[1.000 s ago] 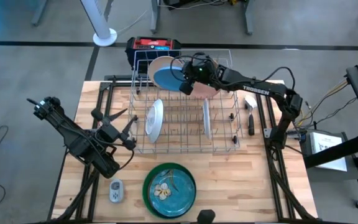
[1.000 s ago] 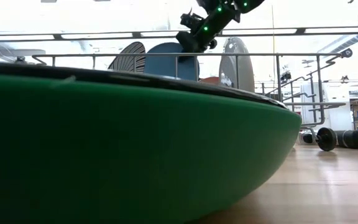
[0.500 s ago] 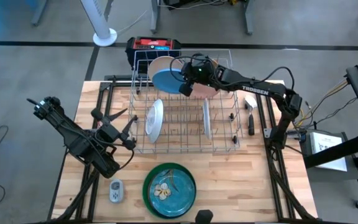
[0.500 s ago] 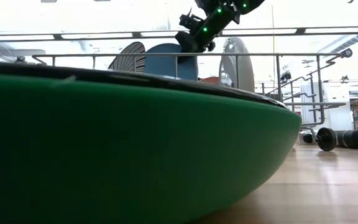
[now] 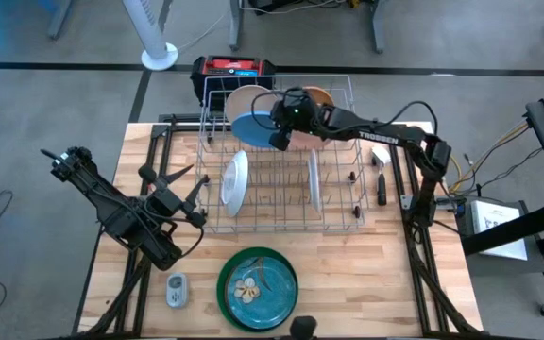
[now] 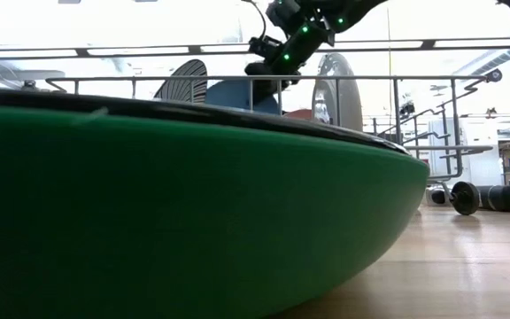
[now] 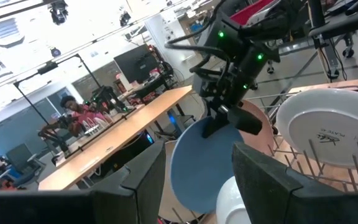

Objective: Sort dishes
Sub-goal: Put the blue plate into the dish rack

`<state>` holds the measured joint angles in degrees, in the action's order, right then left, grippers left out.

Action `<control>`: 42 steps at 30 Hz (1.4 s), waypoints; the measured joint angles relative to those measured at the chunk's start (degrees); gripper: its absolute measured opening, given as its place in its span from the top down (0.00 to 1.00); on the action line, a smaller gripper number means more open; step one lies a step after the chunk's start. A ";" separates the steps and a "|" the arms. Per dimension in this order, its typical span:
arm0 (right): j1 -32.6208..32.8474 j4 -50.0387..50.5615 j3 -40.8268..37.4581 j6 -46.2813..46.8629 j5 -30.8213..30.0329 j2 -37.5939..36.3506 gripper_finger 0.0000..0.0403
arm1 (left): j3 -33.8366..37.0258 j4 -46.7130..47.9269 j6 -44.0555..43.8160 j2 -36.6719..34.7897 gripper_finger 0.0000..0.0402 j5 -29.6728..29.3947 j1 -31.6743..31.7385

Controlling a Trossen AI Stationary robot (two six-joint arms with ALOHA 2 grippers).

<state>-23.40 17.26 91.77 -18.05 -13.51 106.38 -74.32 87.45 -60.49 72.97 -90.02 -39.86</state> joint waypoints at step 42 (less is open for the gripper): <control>0.13 -2.55 -0.02 -0.65 -0.03 3.07 0.83 | 0.00 0.00 0.17 0.00 0.57 0.00 0.00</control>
<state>-23.27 14.71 91.74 -18.70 -13.54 109.45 -74.32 87.46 -60.31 72.97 -90.01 -39.86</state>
